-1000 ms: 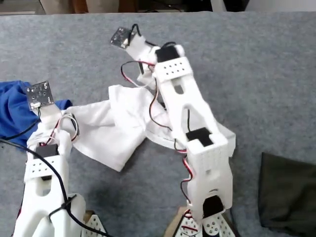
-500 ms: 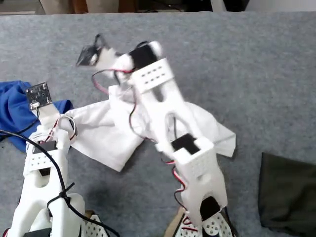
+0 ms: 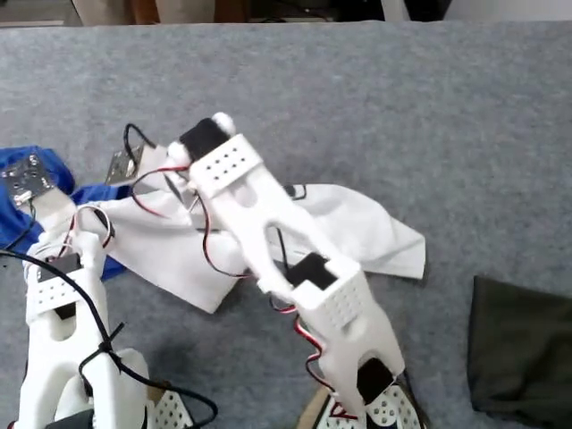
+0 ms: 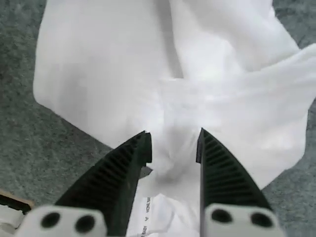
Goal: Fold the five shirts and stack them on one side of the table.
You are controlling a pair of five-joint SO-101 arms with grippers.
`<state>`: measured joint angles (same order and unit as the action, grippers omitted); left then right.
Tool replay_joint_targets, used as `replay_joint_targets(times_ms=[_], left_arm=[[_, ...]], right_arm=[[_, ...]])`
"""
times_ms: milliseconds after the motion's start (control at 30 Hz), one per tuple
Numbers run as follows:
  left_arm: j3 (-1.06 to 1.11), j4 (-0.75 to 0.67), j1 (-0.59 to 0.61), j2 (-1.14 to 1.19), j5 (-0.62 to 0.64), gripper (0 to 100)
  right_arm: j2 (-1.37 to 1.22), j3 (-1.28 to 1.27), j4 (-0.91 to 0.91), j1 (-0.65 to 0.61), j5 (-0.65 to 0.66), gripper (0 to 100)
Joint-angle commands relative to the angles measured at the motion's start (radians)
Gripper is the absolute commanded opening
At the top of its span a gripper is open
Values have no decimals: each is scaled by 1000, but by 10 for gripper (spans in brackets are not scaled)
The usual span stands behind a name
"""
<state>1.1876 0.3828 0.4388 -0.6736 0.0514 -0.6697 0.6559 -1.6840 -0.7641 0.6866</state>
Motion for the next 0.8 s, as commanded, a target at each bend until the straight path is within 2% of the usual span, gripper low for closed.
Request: replay_joint_targets(times_ms=[0, 300, 767], left_arm=[[-55, -18, 18, -5, 6, 19], [-54, -23, 18, -5, 6, 19], [-55, -25, 20, -5, 6, 19]], right_arm=[[-28, -7, 80, -16, -29, 159], [-48, -10, 87, -107, -63, 159], [-177, -51, 213, -35, -71, 159]])
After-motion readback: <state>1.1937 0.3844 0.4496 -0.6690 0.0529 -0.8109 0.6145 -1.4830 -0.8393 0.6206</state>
